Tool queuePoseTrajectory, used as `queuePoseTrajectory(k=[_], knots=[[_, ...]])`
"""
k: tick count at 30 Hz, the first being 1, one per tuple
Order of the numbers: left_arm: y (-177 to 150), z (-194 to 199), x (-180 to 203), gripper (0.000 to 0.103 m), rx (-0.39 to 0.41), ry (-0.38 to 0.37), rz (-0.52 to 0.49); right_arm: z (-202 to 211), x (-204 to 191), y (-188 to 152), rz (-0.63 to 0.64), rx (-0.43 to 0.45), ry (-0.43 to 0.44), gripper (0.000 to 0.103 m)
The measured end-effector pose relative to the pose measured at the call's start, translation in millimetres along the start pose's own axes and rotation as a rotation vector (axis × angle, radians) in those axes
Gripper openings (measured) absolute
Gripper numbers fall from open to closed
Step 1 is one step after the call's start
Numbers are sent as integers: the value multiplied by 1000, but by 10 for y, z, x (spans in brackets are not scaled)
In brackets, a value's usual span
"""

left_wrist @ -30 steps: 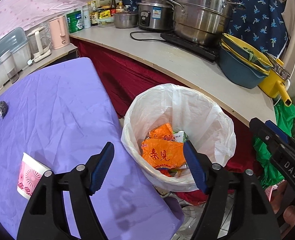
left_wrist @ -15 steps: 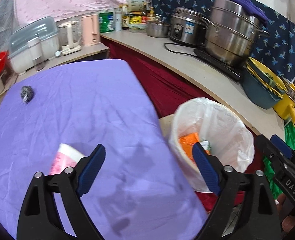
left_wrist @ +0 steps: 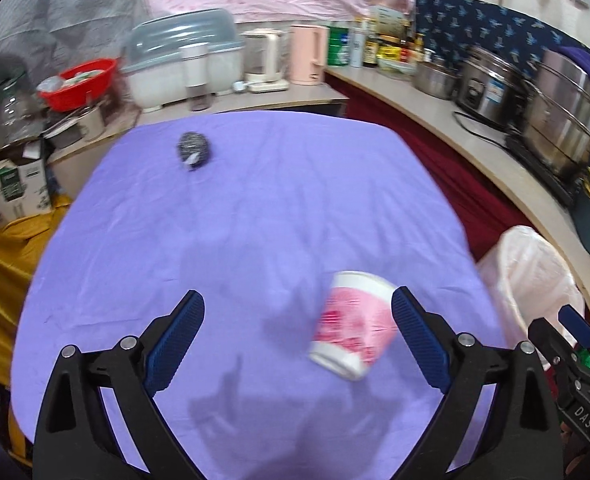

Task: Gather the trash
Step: 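Move both open tools back over the table toward the pink cup and scrubber, then grasp the pink paper cup with the right tool while the left tool grasps the steel scrubber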

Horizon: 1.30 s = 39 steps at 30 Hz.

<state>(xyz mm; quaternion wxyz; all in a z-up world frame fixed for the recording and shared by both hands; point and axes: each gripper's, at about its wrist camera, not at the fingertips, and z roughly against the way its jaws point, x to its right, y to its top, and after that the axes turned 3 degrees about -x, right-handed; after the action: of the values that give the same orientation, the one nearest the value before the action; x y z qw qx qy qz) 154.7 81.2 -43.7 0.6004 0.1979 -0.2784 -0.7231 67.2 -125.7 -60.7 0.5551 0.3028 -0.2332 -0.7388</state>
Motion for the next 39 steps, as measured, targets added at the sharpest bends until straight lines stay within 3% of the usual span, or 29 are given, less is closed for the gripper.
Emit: queuePoseTrajectory(k=[8,18,25,27,28,39], knots=[[-65,-48,-633,90,-13,62,58,-506,-536,-123,-68,-112,125,83],[-81,-218,-1027,91,-29,52,108,-1135,-841,-233,-196,-245,165,84],[-60,-374,-1142,91,-46,49,118,-1347,-922,-178,-216,-260,168,83],[-45,-424,-1174,91,-51,50,120,-1375,-959,-158,-196,-257,175,70],[-26,-457,-1188,91,-53,53,122,-1386,-969,-152,-186,-261,178,68],[373,-865,-1281,92,-59,67,127,-1241,-942,72,-67,-168,91,67]])
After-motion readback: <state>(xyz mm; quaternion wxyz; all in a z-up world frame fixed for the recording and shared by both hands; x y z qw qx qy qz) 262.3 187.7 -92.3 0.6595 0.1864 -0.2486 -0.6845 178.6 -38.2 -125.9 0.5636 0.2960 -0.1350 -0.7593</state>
